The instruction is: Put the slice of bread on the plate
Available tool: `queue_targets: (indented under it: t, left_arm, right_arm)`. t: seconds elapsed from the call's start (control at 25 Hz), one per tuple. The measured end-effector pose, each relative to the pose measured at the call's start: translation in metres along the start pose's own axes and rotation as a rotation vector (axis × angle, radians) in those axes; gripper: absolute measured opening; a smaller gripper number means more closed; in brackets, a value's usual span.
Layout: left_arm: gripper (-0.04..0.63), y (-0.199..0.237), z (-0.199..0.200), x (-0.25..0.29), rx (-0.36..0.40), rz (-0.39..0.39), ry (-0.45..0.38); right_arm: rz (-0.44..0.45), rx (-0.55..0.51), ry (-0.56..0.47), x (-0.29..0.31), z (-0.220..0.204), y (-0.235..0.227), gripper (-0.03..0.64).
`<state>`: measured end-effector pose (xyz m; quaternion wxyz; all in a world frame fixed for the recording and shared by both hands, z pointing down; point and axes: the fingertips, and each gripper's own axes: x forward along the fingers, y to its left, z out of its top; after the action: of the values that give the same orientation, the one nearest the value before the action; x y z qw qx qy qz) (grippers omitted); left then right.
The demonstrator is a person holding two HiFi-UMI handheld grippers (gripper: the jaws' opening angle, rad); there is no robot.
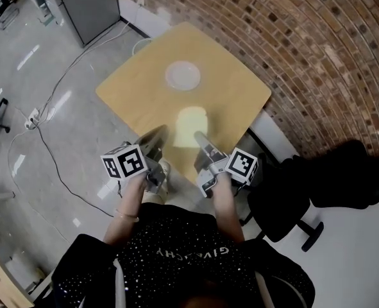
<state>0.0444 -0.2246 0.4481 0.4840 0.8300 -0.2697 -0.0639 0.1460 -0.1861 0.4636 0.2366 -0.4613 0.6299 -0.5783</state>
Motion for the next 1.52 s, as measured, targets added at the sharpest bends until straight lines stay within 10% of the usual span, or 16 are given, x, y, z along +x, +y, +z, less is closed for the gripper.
queue_targets:
  t: [0.68,1.52]
  left_arm:
    - [0.012,0.045,0.046,0.083,-0.008,-0.027,0.087]
    - [0.012,0.132,0.095,0.161,-0.029,0.115,-0.051]
  right_arm:
    - [-0.056,-0.021,-0.066,0.063,0.082,-0.022,0.101]
    - [-0.035,-0.036,0.039,0.183,0.159,-0.062,0.101]
